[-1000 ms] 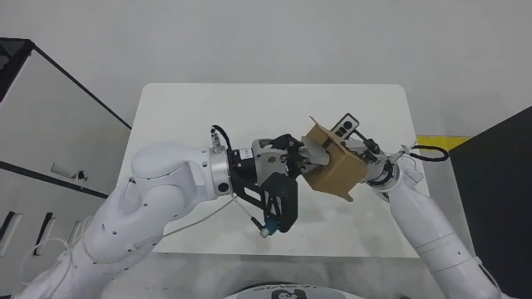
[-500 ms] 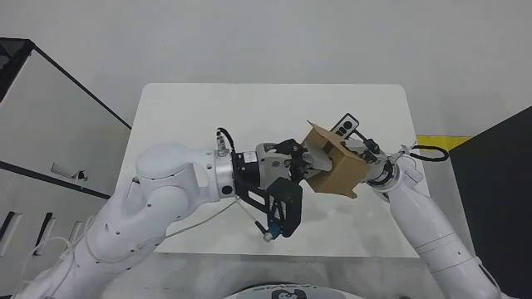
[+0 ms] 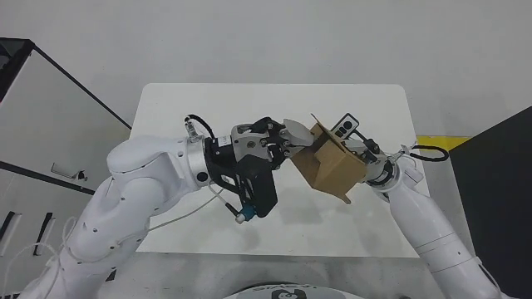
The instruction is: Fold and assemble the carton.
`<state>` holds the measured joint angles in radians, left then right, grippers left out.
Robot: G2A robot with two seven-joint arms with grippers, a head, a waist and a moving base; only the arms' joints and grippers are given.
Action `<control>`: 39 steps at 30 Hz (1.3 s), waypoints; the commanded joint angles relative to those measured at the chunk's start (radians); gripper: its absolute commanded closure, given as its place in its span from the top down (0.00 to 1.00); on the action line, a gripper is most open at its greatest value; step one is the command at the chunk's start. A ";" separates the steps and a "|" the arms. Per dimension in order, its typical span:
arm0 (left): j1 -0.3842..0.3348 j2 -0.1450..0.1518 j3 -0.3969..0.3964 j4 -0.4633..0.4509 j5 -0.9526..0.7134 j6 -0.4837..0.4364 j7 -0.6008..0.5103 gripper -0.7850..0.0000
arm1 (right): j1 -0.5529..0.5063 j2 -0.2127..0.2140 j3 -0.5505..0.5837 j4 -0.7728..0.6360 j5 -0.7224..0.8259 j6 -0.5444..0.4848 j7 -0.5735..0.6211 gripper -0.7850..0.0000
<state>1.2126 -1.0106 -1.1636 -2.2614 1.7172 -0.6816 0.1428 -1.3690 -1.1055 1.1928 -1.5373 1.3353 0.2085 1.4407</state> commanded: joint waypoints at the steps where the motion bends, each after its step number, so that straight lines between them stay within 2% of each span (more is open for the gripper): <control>1: 0.011 0.000 -0.010 0.004 -0.018 0.015 0.005 0.00 | 0.000 0.000 0.000 0.000 0.000 0.000 0.000 0.00; 4: 0.011 0.000 -0.010 0.004 -0.018 0.015 0.005 0.00 | 0.000 0.000 0.000 0.000 0.000 0.000 0.000 0.00; 9: 0.009 0.001 -0.029 0.000 -0.012 0.023 -0.006 0.00 | -0.003 0.007 0.027 -0.032 -0.104 -0.033 -0.029 0.00; 19: 0.004 0.011 -0.089 -0.015 0.022 -0.046 -0.051 0.00 | -0.021 0.023 0.094 -0.045 -0.222 -0.071 -0.020 0.00; 29: -0.035 0.015 -0.035 -0.051 0.068 -0.173 -0.105 0.00 | -0.021 0.038 0.128 -0.056 -0.370 -0.076 -0.041 0.00; 39: -0.050 0.015 0.010 -0.030 0.045 -0.242 -0.136 0.00 | -0.025 0.040 0.148 -0.055 -0.340 -0.100 -0.029 0.00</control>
<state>1.1626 -0.9956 -1.1561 -2.2931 1.7648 -0.9222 0.0095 -1.3944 -1.0655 1.3387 -1.5929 0.9907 0.1113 1.4086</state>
